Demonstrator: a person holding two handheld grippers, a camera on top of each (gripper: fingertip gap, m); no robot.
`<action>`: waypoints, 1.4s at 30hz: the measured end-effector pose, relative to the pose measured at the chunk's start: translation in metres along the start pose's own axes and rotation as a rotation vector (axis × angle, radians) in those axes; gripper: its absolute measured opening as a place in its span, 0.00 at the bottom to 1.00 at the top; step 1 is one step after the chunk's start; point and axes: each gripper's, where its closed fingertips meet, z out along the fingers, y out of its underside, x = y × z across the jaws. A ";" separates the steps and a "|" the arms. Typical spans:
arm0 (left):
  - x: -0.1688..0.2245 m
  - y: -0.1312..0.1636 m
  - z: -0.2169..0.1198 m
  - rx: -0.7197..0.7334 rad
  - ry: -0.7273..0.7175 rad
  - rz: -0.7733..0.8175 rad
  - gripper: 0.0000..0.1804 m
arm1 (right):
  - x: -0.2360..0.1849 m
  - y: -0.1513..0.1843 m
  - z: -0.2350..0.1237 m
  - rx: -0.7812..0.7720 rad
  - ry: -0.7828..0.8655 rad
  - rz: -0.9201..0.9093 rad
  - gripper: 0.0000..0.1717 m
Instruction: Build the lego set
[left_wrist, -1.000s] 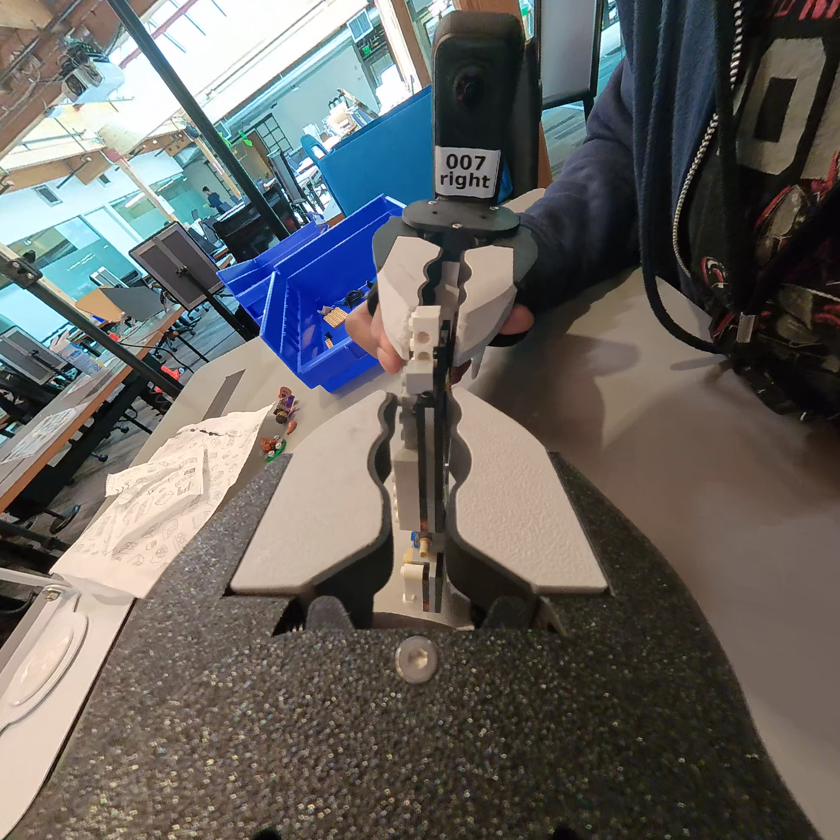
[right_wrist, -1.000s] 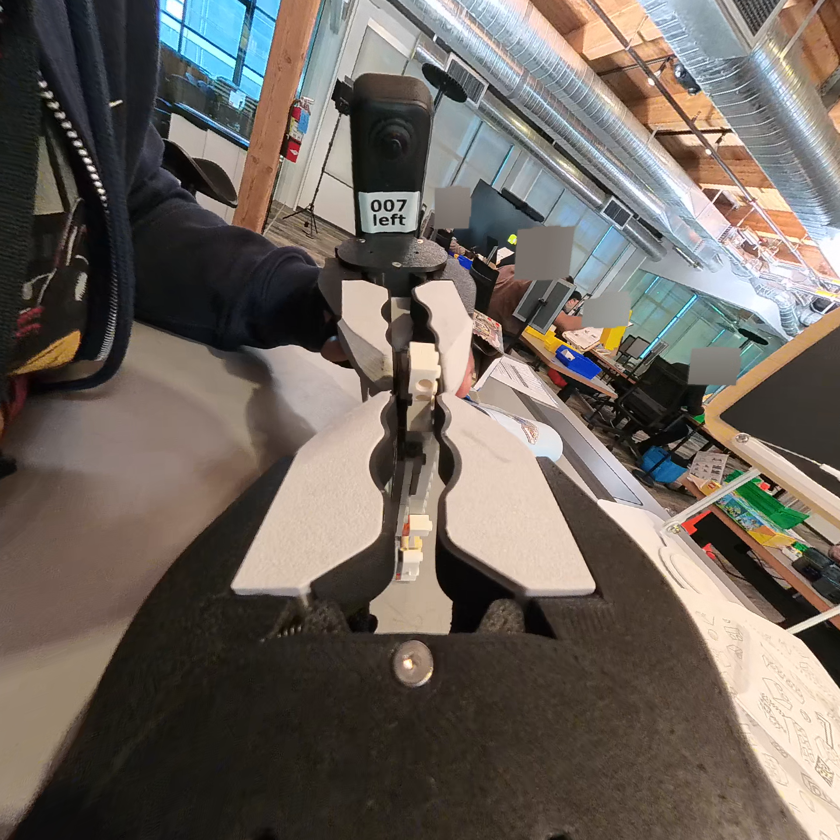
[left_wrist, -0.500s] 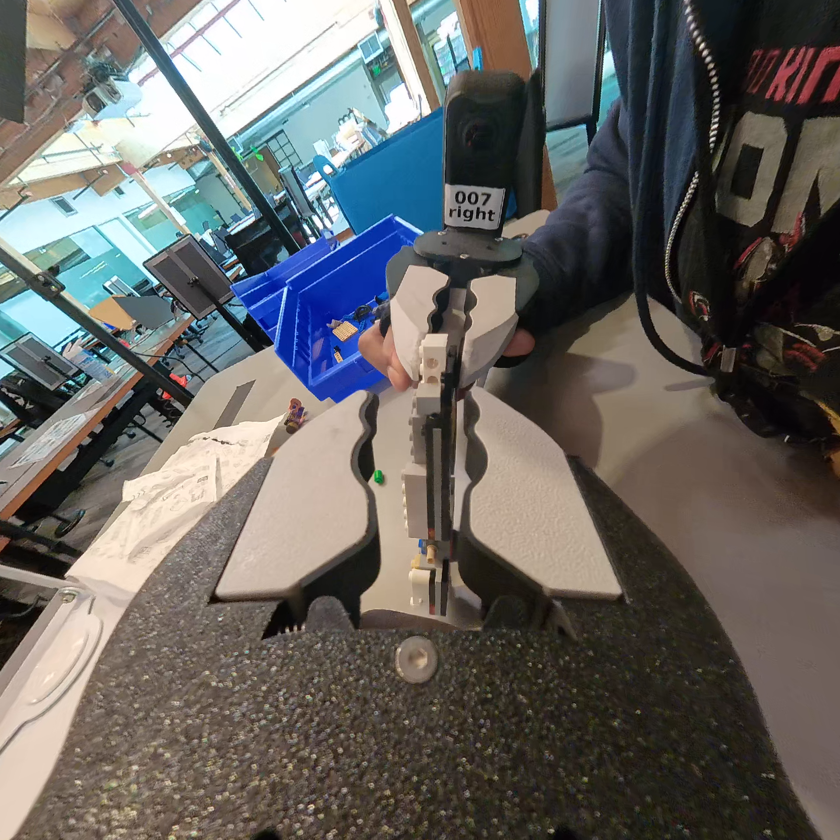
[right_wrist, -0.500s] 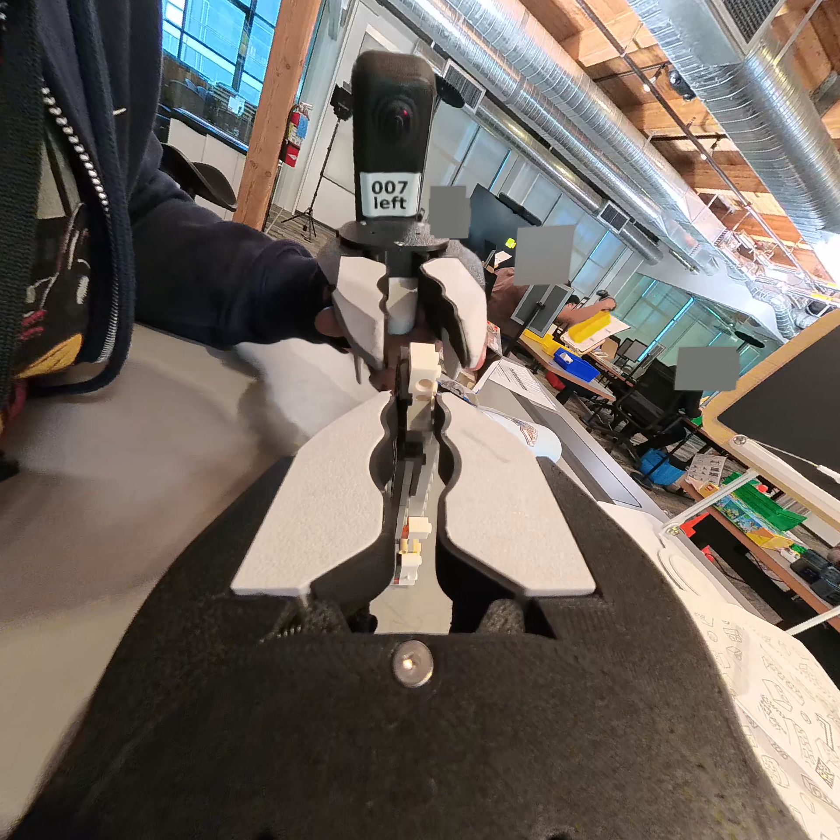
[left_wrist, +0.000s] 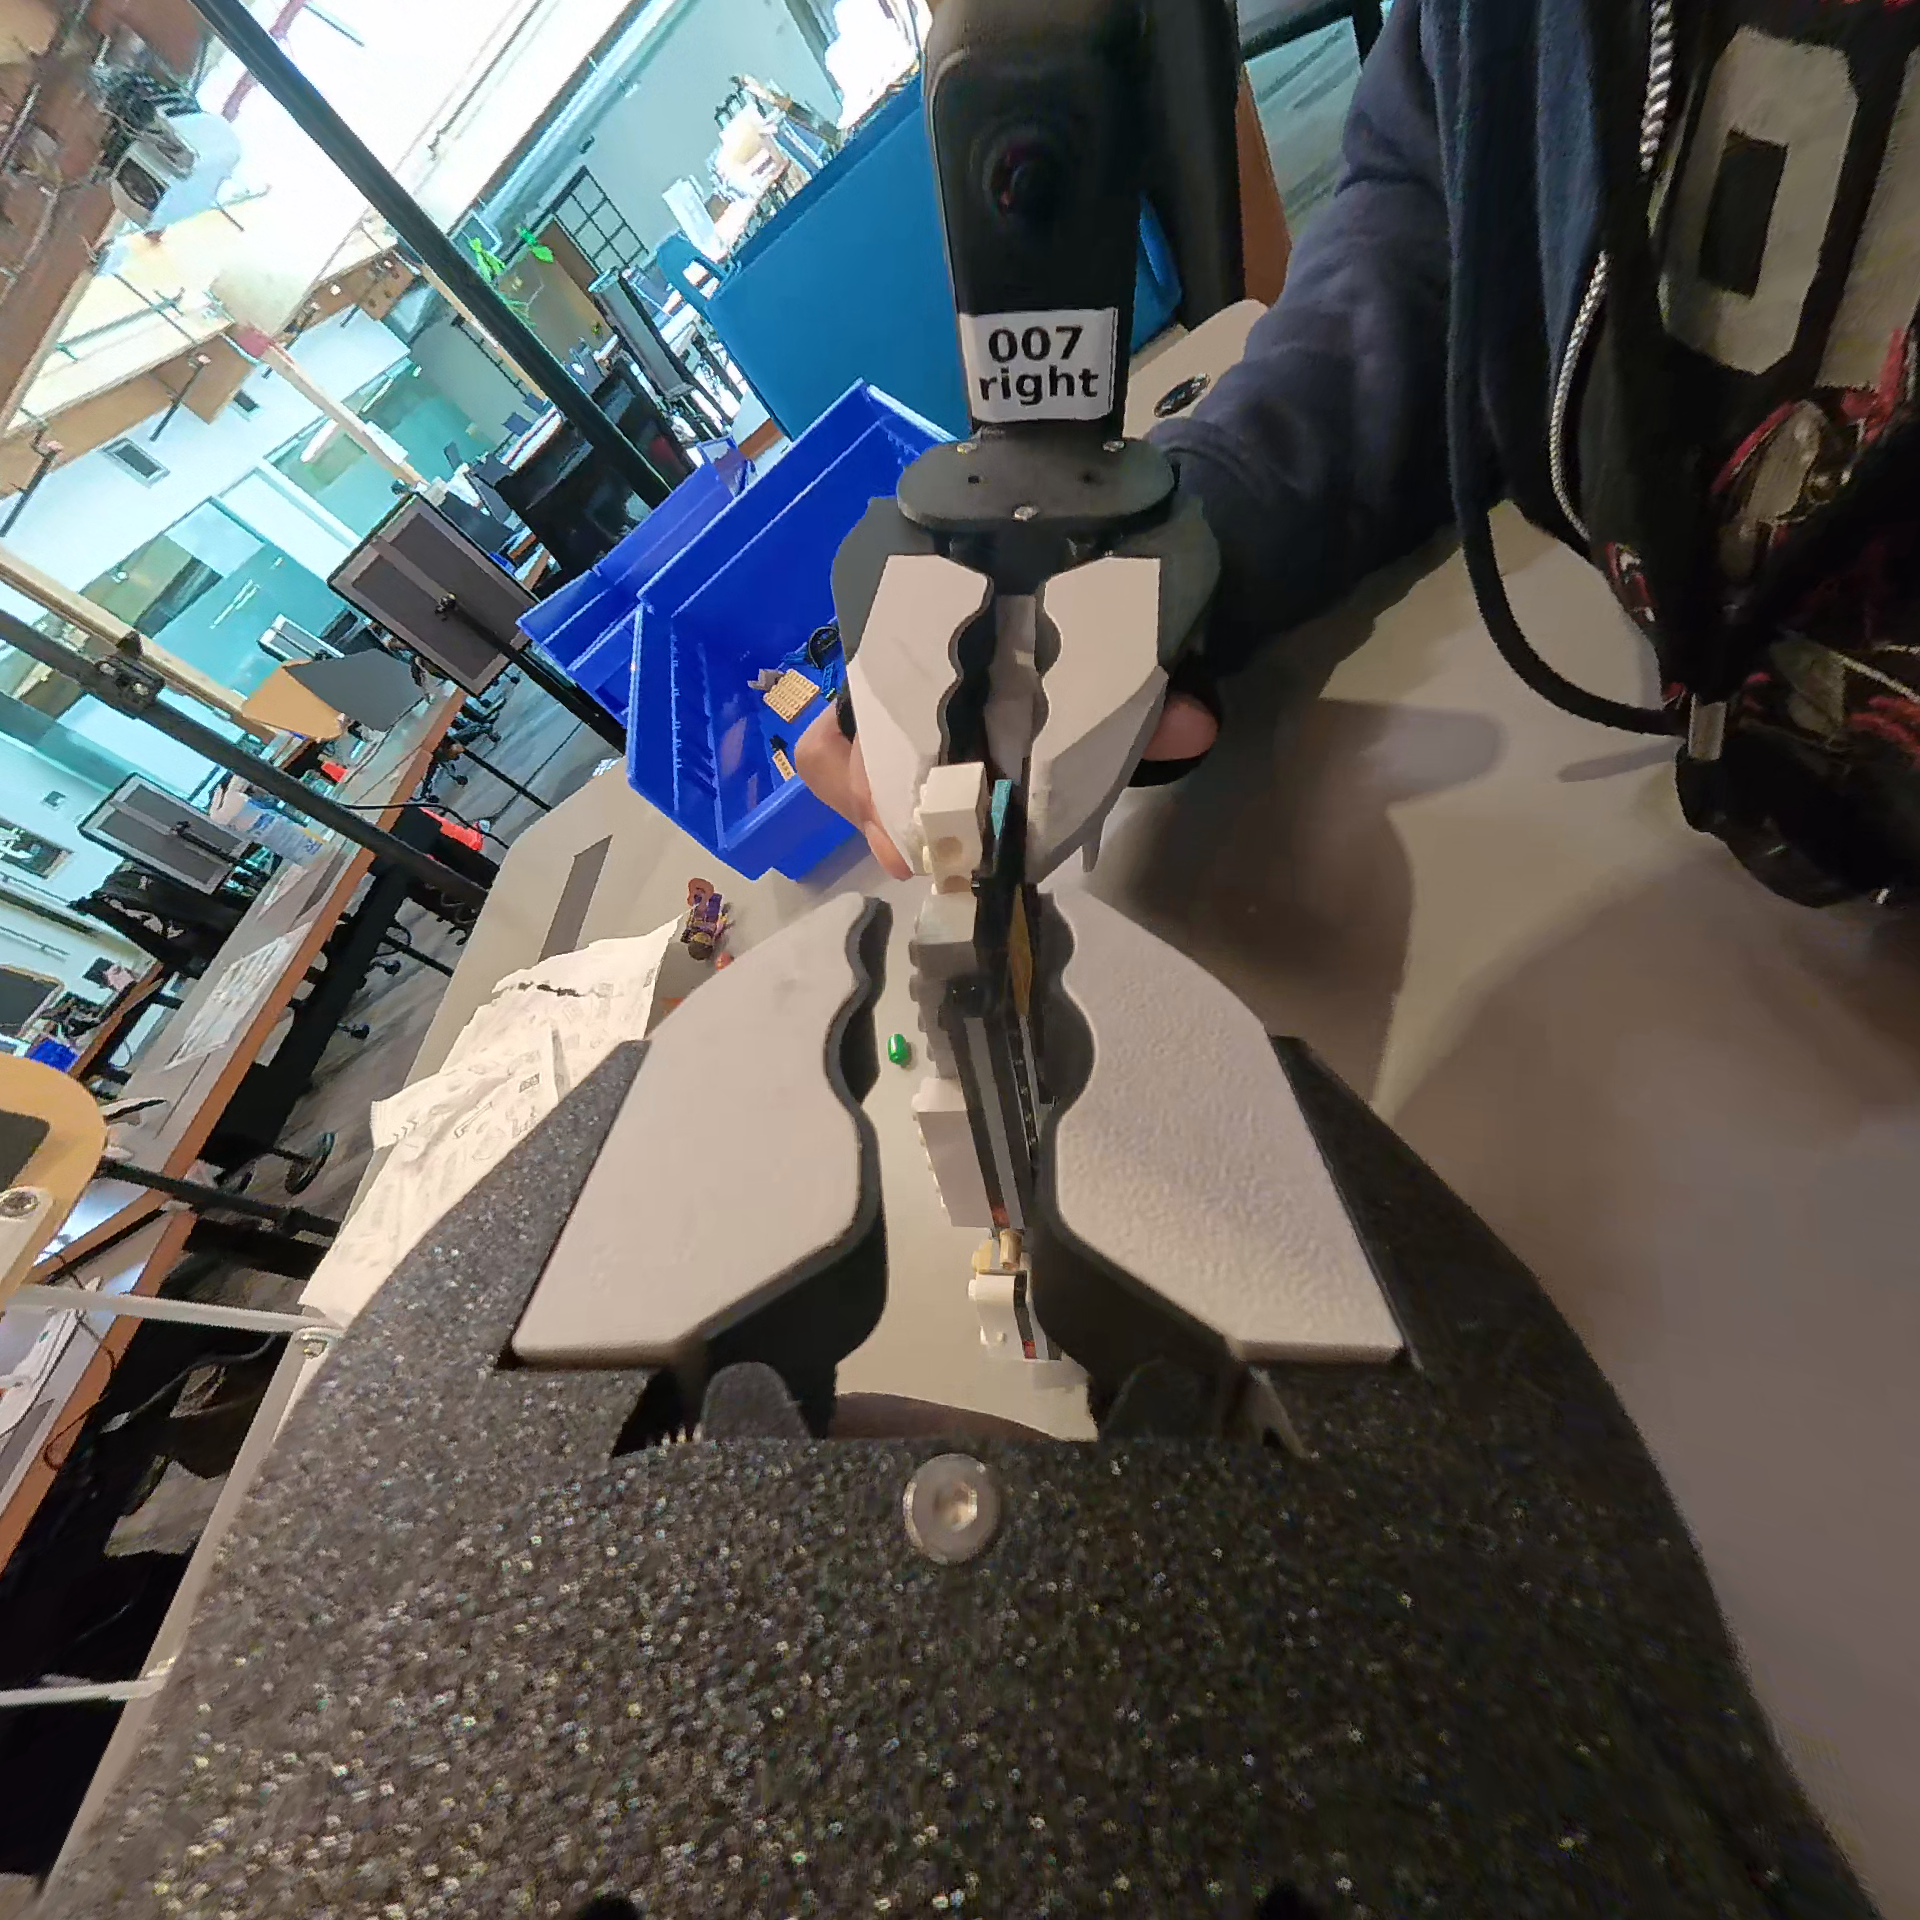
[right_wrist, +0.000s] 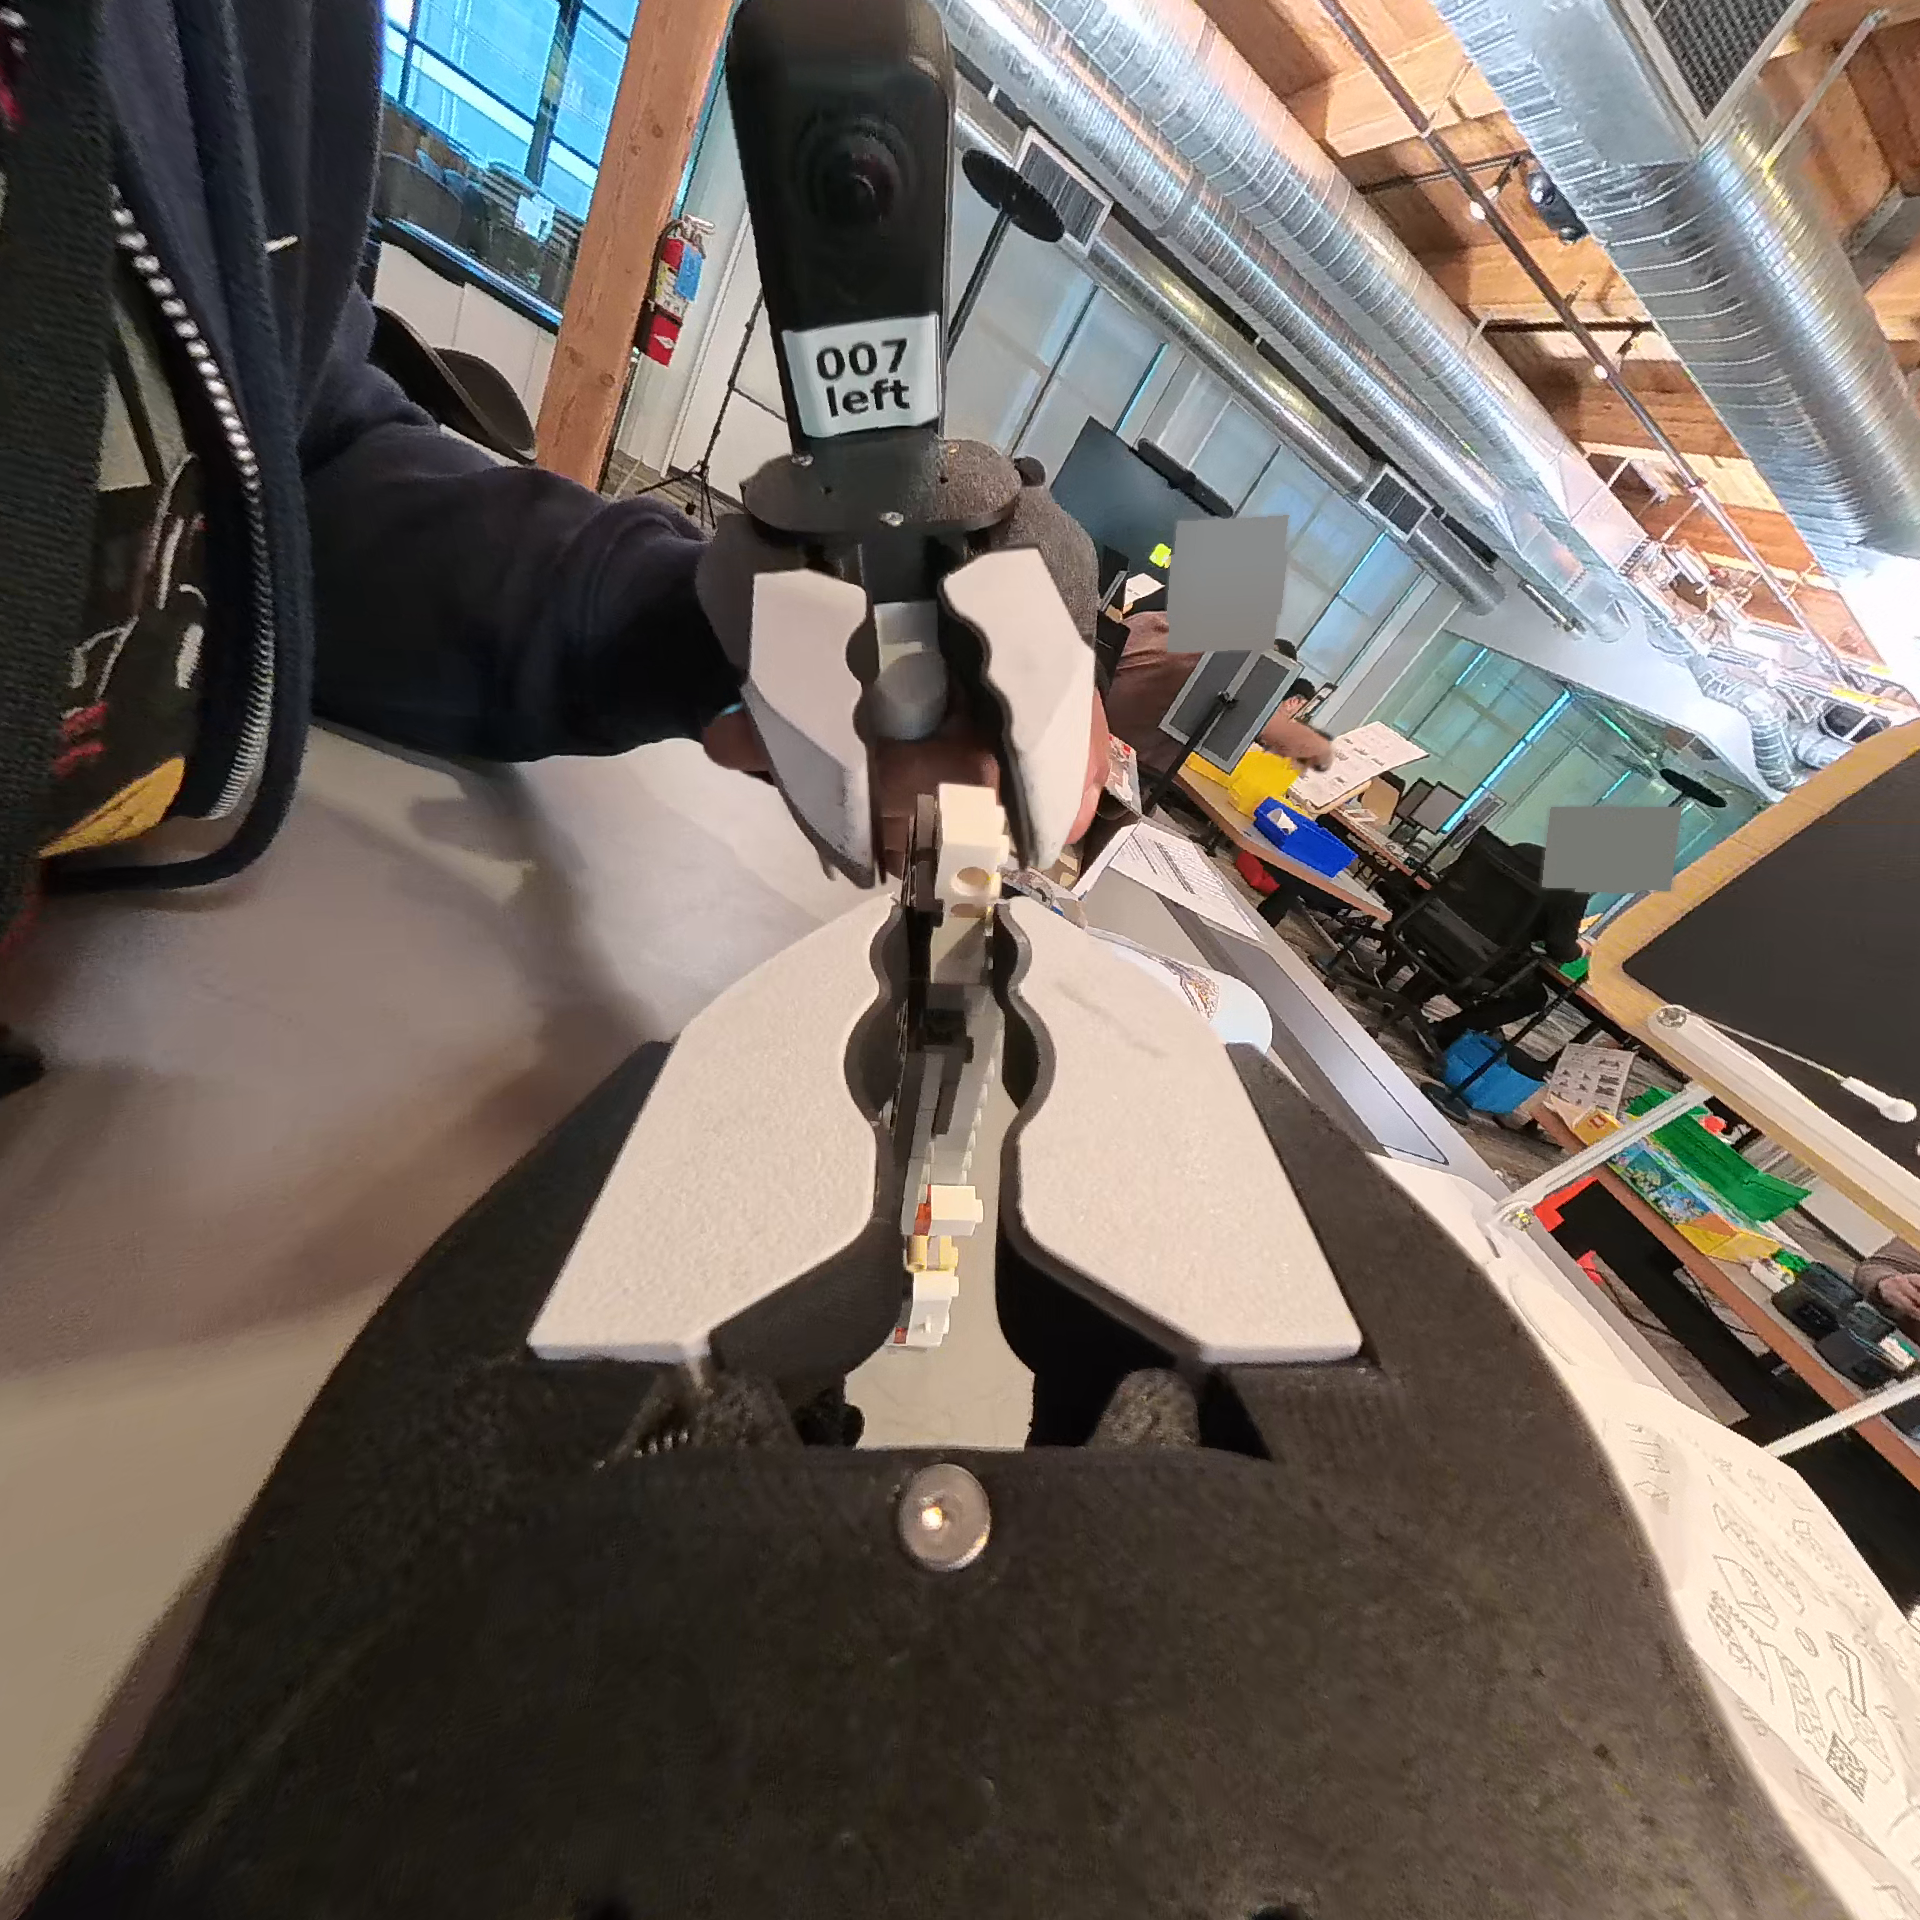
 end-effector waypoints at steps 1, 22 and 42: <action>0.001 0.000 0.000 0.004 0.002 0.004 0.14 | 0.000 0.000 0.000 0.000 0.001 -0.003 0.09; 0.000 0.001 0.002 0.092 -0.003 0.061 0.09 | 0.000 -0.002 0.000 0.024 -0.002 -0.013 0.08; -0.017 -0.002 0.009 0.221 0.057 -0.171 0.09 | 0.017 -0.004 -0.003 0.066 0.024 0.050 0.08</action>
